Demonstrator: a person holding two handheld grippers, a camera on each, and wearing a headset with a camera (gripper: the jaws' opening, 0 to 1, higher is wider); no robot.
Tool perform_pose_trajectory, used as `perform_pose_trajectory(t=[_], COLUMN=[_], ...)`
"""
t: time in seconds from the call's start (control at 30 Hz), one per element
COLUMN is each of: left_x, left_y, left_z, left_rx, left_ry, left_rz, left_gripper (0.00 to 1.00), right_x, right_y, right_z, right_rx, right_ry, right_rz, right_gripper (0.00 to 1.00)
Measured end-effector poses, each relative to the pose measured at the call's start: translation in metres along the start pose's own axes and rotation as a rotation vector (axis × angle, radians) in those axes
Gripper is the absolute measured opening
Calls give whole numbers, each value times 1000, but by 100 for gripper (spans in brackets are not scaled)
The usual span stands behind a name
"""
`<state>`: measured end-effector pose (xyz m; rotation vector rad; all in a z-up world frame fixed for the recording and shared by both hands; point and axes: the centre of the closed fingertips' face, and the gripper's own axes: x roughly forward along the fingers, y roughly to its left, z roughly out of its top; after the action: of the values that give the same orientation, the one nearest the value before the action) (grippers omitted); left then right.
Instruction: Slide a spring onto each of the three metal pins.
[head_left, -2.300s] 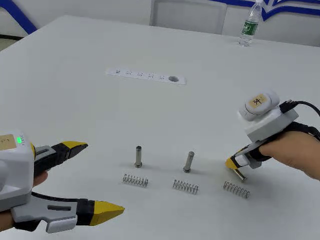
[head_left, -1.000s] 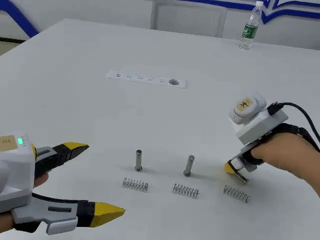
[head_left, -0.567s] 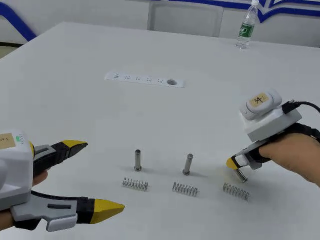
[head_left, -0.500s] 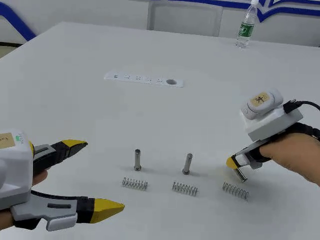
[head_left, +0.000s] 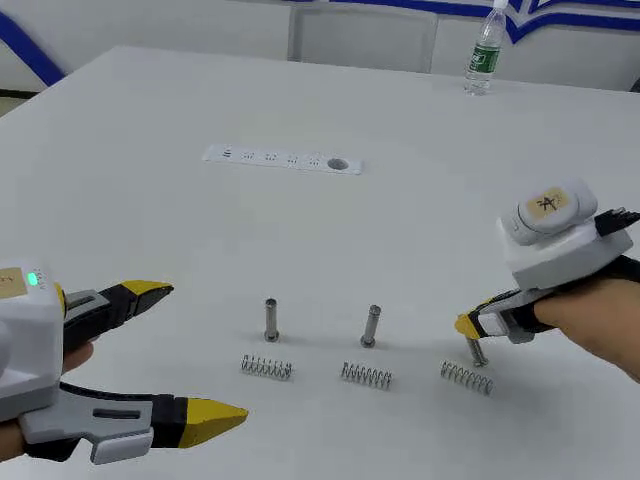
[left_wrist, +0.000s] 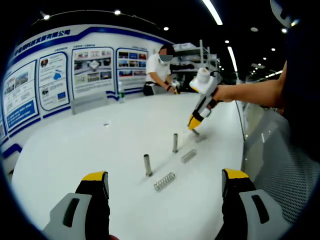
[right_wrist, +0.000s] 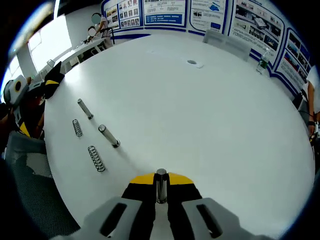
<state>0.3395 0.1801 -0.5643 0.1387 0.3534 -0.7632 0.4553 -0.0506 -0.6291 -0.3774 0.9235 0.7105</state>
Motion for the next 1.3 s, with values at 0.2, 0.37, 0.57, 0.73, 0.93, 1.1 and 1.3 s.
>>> perform_pose_trajectory(t=[0.2, 0.37, 0.57, 0.73, 0.93, 1.1, 1.3], left_x=[0, 0, -1, -1, -1, -2, -2], left_y=[0, 0, 0, -1, -1, -1, -1], left_z=[0, 1, 0, 1, 1, 2, 1], left_rx=[1, 1, 1, 3, 5, 5, 4], left_ry=[1, -2, 0, 2, 3, 2, 2], left_rz=[-2, -1, -1, 0, -2, -1, -1], left_gripper=[95, 95, 95, 95, 95, 95, 95], right_x=[-2, -3, -5, -7, -7, -8, -10], right_y=[3, 4, 4, 3, 4, 4, 6], right_z=[1, 2, 2, 2, 5, 6, 6], right_rx=[2, 0, 4, -11, -20, -21, -61], right_ry=[-40, -72, -111, -140, -200, -238, -281], right_rz=[5, 8, 15, 14, 40, 55, 83], right_gripper=[8, 8, 8, 8, 8, 9, 9])
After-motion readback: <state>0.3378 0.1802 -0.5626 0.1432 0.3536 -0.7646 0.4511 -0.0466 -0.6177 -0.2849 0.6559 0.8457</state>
